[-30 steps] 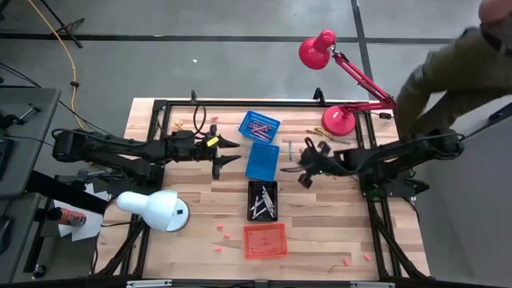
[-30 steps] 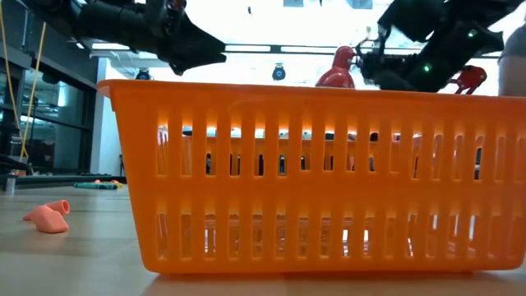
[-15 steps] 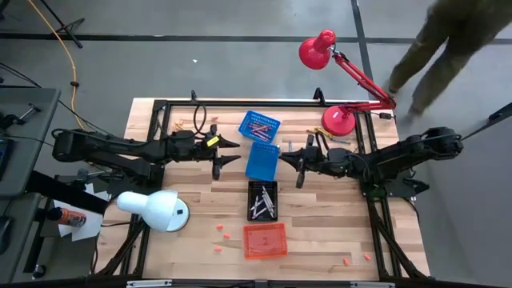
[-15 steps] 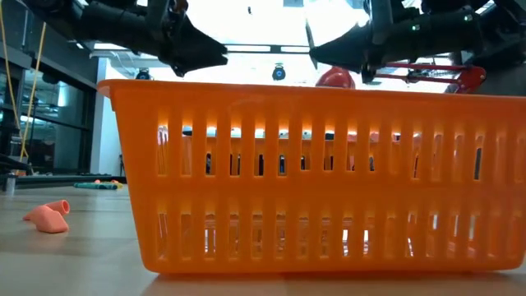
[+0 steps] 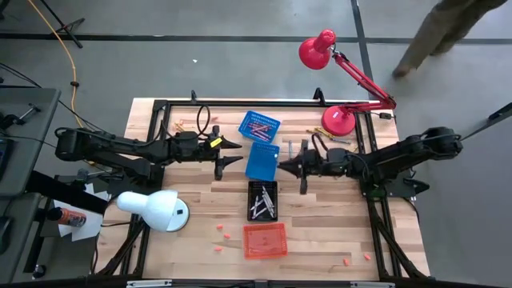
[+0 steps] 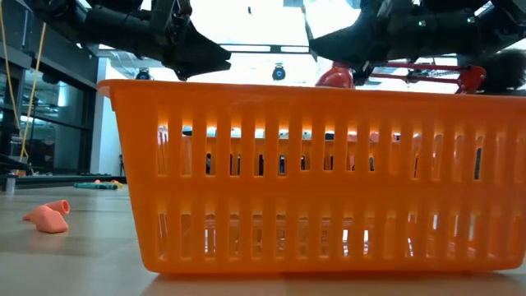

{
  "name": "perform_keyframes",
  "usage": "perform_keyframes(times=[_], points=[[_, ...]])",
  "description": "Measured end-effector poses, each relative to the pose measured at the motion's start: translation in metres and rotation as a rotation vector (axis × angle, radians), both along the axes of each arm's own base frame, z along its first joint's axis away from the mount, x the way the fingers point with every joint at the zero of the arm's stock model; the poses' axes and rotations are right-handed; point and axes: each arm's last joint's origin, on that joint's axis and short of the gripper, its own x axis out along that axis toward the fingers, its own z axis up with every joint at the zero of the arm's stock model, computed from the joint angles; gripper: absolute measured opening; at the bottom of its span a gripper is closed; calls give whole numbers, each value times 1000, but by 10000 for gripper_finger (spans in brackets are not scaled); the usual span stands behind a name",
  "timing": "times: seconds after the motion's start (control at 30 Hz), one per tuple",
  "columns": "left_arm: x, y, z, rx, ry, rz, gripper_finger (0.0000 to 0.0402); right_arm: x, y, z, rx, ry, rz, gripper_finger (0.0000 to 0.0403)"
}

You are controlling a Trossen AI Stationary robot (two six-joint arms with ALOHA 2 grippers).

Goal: Sort crayons
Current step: Put the white crayon into the black bin

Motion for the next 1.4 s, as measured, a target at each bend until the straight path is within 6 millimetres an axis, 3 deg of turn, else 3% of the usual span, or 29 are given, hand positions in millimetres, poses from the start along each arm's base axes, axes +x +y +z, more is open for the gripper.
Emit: perform_keyframes(times=[0.17, 0.33, 0.5, 0.63, 0.93, 1.2, 1.27, 1.4], points=[[-1, 1, 1, 5, -4, 31, 177, 9, 24, -30, 195, 126, 73, 0], [-2, 2, 3, 4, -12, 81, 177, 26, 59, -61, 415, 226, -51, 0], [-3, 2, 4, 4, -17, 82, 177, 58, 99, -62, 601, 210, -106, 0], [-5, 2, 5, -12, -20, 84, 177, 74, 117, -60, 689, 320, -223, 0], [-12, 1, 11, -22, -19, 84, 177, 78, 127, -45, 716, 539, -488, 25], [-17, 0, 17, -20, -46, 83, 177, 78, 129, -44, 785, 572, -462, 122], [-17, 0, 18, -19, -50, 82, 177, 79, 129, -44, 742, 587, -436, 148], [-17, 1, 18, -10, -50, 83, 177, 79, 122, -31, 495, 609, -356, 185]])
